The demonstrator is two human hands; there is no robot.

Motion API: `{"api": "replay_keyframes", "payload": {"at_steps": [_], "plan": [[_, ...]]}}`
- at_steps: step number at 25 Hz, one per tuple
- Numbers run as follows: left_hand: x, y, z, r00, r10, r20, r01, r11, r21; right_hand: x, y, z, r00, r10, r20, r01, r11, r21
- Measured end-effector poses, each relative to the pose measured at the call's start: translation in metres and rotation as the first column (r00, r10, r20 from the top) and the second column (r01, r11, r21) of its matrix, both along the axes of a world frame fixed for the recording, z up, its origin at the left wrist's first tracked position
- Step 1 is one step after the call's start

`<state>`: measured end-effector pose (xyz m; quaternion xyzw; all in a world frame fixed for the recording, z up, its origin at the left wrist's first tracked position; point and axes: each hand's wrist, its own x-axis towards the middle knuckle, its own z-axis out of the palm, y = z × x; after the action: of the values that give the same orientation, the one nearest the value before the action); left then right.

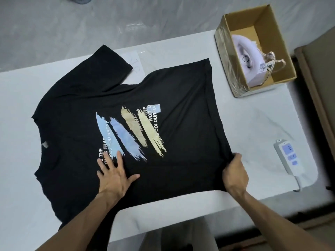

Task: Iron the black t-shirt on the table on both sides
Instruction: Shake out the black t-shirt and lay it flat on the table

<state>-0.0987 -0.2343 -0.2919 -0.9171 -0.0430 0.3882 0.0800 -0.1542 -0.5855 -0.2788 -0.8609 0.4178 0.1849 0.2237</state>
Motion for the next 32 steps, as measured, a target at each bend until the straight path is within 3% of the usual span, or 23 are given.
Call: {"api": "replay_keyframes", "payload": {"at_steps": [2,4,7,9,11,14,16,19,23,24,26,28,30,32], "plan": [[-0.001,-0.008,0.004,1.0,-0.021,0.002,0.021,0.999,-0.048,0.007,-0.018,0.001,0.997,0.077,-0.02,-0.079,0.982,-0.172],[-0.004,-0.01,0.01,0.995,-0.041,0.091,0.049,0.994,-0.098,0.013,-0.003,0.0,0.944,0.331,-0.004,-0.314,0.889,-0.333],[-0.004,0.013,0.011,0.97,-0.032,0.241,0.053,0.995,-0.082,0.032,0.062,-0.011,0.728,0.665,0.167,-0.635,0.746,-0.2],[-0.003,0.041,0.009,0.991,-0.013,0.133,0.019,0.999,-0.043,0.044,0.106,-0.02,0.58,0.805,0.124,-0.801,0.592,-0.093],[0.002,0.06,0.014,0.996,-0.041,0.076,0.046,0.998,-0.053,0.059,0.126,-0.015,0.598,0.801,-0.007,-0.801,0.598,-0.032],[0.027,0.074,0.029,0.975,0.061,0.216,-0.023,0.985,-0.172,0.102,0.133,0.009,0.597,0.793,-0.126,-0.801,0.599,-0.024],[0.063,0.09,0.024,0.921,0.186,0.342,-0.102,0.963,-0.25,0.164,0.15,0.017,0.629,0.777,0.029,-0.775,0.629,-0.056],[0.132,0.111,0.001,0.848,0.258,0.462,-0.145,0.953,-0.266,0.291,0.191,0.011,0.747,0.593,0.301,-0.63,0.776,0.035],[0.171,0.109,-0.051,0.875,0.3,0.379,-0.271,0.954,-0.129,0.417,0.244,-0.034,0.908,0.38,0.175,-0.417,0.859,0.297],[0.169,0.107,-0.062,0.868,0.287,0.406,-0.266,0.958,-0.108,0.43,0.256,-0.041,0.898,0.393,0.199,-0.439,0.842,0.314],[0.163,0.103,-0.071,0.83,0.289,0.477,-0.272,0.956,-0.107,0.448,0.274,-0.04,0.818,0.356,0.451,-0.514,0.805,0.297],[0.162,0.103,-0.072,0.818,0.297,0.493,-0.276,0.954,-0.117,0.463,0.276,-0.028,0.633,0.272,0.725,-0.607,0.755,0.247],[0.165,0.103,-0.072,0.822,0.307,0.481,-0.28,0.951,-0.129,0.456,0.258,-0.02,0.61,0.27,0.744,-0.636,0.728,0.257],[0.165,0.103,-0.07,0.82,0.341,0.46,-0.312,0.94,-0.141,0.421,0.22,-0.031,0.582,0.483,0.654,-0.671,0.74,0.051]]}}
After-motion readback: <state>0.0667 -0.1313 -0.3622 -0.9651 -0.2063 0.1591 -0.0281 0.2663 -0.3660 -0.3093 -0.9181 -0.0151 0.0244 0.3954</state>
